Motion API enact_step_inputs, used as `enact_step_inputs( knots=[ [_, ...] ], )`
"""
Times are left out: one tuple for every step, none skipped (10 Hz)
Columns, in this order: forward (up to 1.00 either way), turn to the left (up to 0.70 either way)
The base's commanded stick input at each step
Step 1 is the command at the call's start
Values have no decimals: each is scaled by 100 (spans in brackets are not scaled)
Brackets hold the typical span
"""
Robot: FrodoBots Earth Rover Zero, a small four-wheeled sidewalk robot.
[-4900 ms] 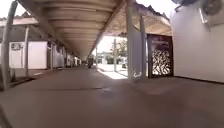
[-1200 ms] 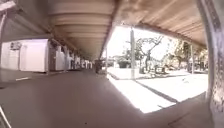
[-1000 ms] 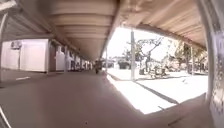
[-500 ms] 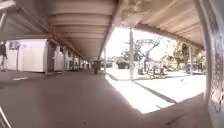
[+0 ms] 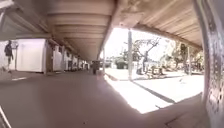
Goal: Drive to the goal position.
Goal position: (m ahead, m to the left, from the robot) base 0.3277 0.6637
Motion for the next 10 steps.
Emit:
enact_step_inputs(
  knots=[
    [0,-70],
    [0,-70],
    [0,-70],
    [0,-70],
    [0,-70],
    [0,-70],
    [0,-70],
    [0,-70],
    [0,-70],
    [0,-70]
  ],
)
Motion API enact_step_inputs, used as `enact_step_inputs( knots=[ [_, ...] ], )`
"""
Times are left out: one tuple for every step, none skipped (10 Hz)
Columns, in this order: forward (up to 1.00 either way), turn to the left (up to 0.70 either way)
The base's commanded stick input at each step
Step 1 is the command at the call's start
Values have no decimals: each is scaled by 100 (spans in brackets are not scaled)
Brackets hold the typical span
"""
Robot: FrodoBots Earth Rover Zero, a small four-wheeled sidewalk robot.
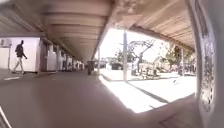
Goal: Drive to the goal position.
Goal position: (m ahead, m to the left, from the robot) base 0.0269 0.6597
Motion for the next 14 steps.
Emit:
enact_step_inputs(
  knots=[
    [0,-70],
    [0,-70],
    [0,-70],
    [0,0],
    [0,0],
    [0,0],
    [0,0],
    [0,0],
    [0,0],
    [0,0],
    [0,0],
    [0,0],
    [17,0],
    [50,0]
  ],
)
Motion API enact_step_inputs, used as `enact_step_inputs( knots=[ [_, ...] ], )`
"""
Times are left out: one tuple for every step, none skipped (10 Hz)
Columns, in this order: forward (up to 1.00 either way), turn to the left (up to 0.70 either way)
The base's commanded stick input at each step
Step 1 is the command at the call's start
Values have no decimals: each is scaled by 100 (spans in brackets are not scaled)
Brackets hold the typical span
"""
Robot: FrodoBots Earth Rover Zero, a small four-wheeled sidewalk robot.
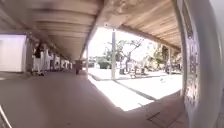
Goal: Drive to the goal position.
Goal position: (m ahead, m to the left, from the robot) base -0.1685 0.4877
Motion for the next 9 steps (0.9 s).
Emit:
enact_step_inputs(
  knots=[
    [70,0],
    [70,0],
    [70,0],
    [70,0],
    [0,0],
    [0,0],
    [0,0],
    [0,0],
    [0,0]
  ],
)
